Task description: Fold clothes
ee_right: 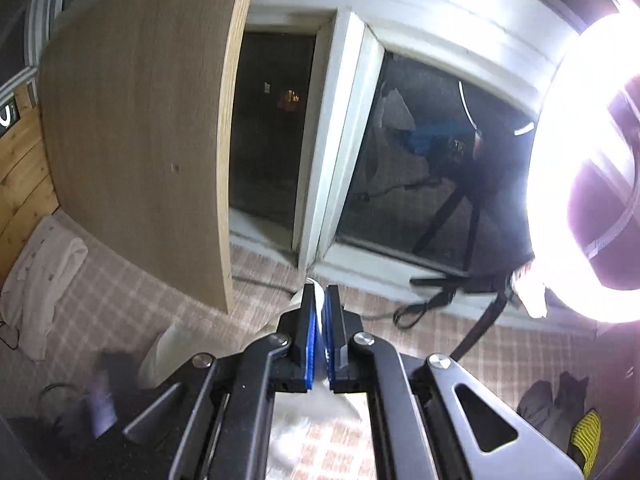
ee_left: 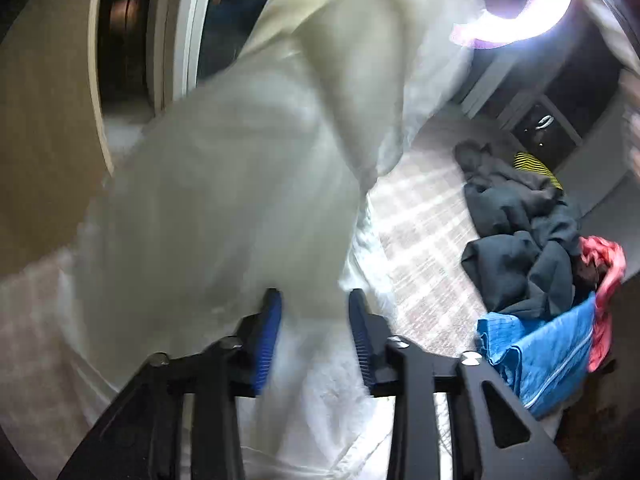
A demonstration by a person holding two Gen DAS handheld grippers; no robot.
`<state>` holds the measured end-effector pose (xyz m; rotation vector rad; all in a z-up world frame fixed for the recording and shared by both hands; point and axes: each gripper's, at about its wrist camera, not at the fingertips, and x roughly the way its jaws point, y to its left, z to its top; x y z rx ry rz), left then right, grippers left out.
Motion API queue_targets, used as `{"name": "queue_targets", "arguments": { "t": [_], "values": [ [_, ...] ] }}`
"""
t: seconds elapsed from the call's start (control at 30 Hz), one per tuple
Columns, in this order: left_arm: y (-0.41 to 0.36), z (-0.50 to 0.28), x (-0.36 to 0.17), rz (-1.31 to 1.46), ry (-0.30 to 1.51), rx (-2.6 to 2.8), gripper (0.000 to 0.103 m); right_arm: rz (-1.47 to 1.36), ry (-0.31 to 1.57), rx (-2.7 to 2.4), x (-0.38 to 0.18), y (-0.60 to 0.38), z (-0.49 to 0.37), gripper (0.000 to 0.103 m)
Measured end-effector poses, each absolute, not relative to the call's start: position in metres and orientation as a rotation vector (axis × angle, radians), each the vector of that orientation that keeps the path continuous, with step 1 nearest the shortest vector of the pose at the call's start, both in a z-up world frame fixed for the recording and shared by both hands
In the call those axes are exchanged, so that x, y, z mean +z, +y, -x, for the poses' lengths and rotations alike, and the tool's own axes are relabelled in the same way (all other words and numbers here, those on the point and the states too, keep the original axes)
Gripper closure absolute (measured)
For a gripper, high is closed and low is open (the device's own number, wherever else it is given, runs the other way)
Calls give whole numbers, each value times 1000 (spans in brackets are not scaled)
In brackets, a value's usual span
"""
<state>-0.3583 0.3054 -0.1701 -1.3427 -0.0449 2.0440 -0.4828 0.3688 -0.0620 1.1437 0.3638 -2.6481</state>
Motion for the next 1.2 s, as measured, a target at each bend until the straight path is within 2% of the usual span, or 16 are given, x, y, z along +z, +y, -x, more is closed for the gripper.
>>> {"name": "queue_targets", "arguments": {
  "t": [0.1,0.23,0.43,0.53,0.63,0.73,0.8,0.9,0.93,1.0,1.07,1.1,1.17,1.2],
  "values": [
    [279,333,-151,1312,-74,2044,80,-1079,312,-2682,-55,377,457,99],
    [200,286,-107,1235,-59,2189,70,-940,153,-2723,-39,397,392,99],
    [126,258,-84,1217,-32,2346,69,-800,84,-2791,-39,408,254,99],
    [115,261,-85,1224,-67,2300,69,-827,108,-2789,-59,406,182,99],
    [118,270,-88,1248,-65,2260,69,-1052,136,-2713,-104,403,135,98],
    [139,276,-93,1259,-83,2160,69,-1360,271,-2625,-157,402,117,98],
    [155,278,-93,1252,-42,2118,69,-1432,263,-2627,-168,409,112,92],
    [179,286,-91,1242,39,2062,69,-1491,15,-2616,-169,429,120,71],
    [184,291,-91,1249,50,2056,69,-1491,-80,-2604,-170,434,126,67],
    [193,298,-94,1288,20,1972,68,-1517,-201,-2557,-176,438,138,66],
    [200,294,-92,1305,46,1891,68,-1537,-230,-2529,-180,434,143,66],
    [200,286,-88,1291,77,1864,67,-1538,-224,-2521,-181,431,144,65],
    [205,268,-84,1264,195,1847,52,-1533,-191,-2514,-184,426,146,65],
    [208,258,-83,1249,272,1849,49,-1536,-175,-2511,-186,424,147,65]
  ]
}}
